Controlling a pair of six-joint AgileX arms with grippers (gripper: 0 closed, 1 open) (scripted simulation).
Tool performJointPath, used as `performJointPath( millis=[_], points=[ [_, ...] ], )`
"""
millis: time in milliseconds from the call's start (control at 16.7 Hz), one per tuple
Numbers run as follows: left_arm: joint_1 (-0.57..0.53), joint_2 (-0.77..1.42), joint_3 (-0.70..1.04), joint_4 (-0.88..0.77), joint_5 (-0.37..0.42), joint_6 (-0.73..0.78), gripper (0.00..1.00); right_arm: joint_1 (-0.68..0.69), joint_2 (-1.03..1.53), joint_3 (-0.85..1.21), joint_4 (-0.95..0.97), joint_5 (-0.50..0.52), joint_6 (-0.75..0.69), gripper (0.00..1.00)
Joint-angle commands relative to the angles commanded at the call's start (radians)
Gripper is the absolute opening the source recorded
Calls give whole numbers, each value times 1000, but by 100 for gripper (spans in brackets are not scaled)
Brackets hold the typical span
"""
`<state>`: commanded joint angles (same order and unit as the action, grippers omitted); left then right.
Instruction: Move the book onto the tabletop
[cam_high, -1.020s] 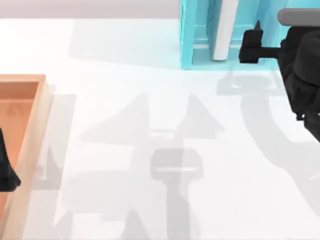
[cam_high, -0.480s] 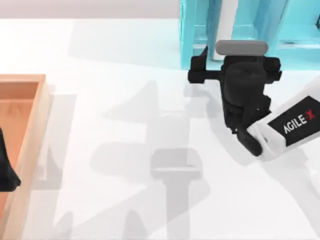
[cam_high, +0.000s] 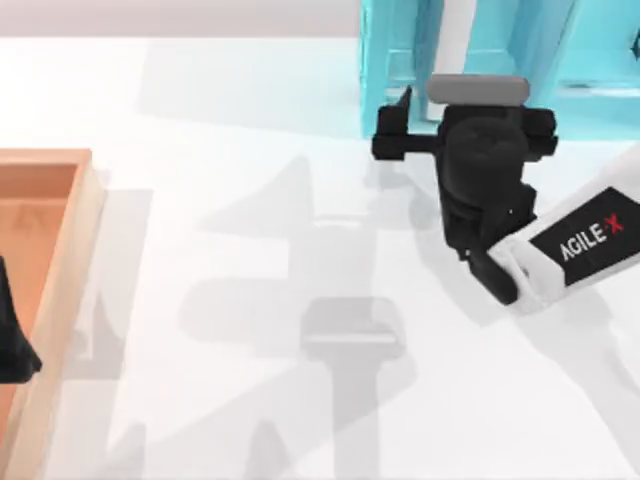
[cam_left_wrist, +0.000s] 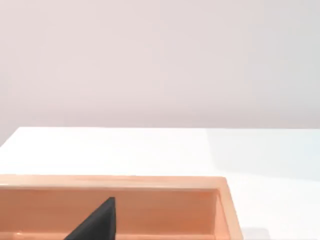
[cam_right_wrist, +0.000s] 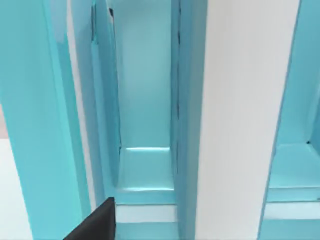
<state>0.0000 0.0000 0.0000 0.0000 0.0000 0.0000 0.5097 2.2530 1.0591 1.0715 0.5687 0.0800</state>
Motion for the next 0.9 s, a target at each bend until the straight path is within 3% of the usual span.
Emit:
performJointPath(
  millis=[540,900],
  points=[
    [0,0,0,0,0,0,100,-89,204,383,-168,-86,-15,100],
    [0,0,0,0,0,0,100,-101,226,426,-189,-98,-17,100]
  ],
)
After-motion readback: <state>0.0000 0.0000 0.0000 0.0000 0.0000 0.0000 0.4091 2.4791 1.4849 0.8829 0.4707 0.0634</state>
